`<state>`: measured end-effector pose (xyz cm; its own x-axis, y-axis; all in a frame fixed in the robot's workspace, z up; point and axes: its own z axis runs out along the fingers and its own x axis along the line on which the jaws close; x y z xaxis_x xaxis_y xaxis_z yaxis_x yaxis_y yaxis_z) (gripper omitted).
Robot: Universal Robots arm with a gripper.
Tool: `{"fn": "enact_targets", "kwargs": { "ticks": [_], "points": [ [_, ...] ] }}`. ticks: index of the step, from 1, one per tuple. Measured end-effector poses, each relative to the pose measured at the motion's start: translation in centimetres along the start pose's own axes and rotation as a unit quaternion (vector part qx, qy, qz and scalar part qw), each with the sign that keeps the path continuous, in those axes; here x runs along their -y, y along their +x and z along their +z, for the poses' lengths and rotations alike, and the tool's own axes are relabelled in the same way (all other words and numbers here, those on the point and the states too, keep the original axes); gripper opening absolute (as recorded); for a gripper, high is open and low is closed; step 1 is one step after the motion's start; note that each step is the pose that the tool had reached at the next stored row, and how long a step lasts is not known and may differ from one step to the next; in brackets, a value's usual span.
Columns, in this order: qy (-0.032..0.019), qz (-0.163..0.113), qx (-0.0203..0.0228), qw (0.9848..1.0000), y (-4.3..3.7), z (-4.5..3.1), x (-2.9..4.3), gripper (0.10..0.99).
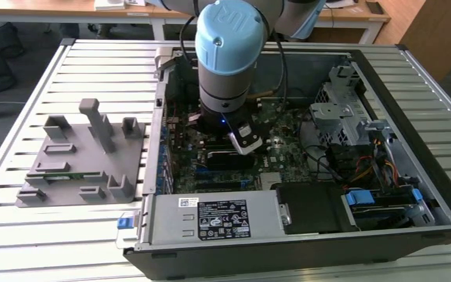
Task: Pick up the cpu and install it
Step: 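Install the second cpu locking lever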
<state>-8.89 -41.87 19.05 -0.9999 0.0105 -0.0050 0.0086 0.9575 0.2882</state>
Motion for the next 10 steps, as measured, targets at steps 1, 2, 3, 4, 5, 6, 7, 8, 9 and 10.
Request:
{"fn": "enact_targets", "kwargs": {
  "ticks": [1,2,3,4,5,6,7,8,9,10],
  "points": [
    [0.0,0.0,0.0,1.0,0.0,-0.16,-0.05,0.106],
    [0.0002,0.0,-0.0001,1.0,0.0,-0.39,-0.11,0.106],
    [0.0002,0.0,-0.0001,1.0,0.0,-0.57,-0.17,0.106],
    [0.0002,0.0,-0.0001,1.0,0.0,-0.73,-0.21,0.106],
    [0.0003,0.0,-0.0001,1.0,0.0,-0.87,-0.26,0.106],
    [0.0003,0.0,-0.0001,1.0,0.0,-1.02,-0.3,0.106],
    [0.0002,0.0,-0.0001,1.0,0.0,-1.16,-0.34,0.106],
    [0.0002,0.0,-0.0001,1.0,0.0,-1.32,-0.39,0.106],
    [0.0,0.0,-0.0001,1.0,0.0,-1.5,-0.44,0.106],
    [-0.0006,0.0,-0.0001,1.0,-0.01,-1.7,-0.51,0.106]
  ]
}}
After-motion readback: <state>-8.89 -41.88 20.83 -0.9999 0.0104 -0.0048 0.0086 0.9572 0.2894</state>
